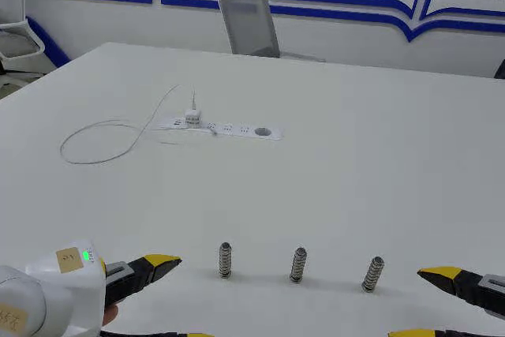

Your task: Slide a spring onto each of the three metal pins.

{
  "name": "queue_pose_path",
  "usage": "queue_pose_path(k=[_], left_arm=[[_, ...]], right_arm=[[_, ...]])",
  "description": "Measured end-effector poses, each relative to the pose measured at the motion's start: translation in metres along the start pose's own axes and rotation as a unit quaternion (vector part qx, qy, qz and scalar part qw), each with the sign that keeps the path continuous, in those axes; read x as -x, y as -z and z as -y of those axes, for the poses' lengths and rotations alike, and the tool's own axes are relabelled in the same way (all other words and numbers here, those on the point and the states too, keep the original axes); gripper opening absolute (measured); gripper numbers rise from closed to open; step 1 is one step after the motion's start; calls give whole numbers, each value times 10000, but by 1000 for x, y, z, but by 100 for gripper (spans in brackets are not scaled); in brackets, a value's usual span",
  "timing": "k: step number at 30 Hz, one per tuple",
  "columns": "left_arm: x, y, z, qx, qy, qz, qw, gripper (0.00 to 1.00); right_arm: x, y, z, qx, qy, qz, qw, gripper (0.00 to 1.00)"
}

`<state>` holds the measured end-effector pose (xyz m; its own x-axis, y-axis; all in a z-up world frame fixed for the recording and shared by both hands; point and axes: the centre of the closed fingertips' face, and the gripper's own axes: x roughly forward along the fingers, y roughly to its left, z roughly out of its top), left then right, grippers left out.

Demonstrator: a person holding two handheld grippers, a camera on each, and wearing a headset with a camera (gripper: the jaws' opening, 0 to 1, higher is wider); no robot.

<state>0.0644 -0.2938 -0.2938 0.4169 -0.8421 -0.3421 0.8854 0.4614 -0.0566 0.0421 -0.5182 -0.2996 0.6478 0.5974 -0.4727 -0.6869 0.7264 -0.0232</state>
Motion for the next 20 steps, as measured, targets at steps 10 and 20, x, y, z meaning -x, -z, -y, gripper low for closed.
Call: queue_pose_path(k=[10, 20], left_arm=[[0, 1, 0, 14, -3, -5, 10000, 76], [-1, 0, -2, 13, -19, -5, 10000, 75]], right_arm=[[0, 1, 0, -11, 15, -15, 10000, 66], [0, 0, 1, -10, 28, 7, 10000, 66]])
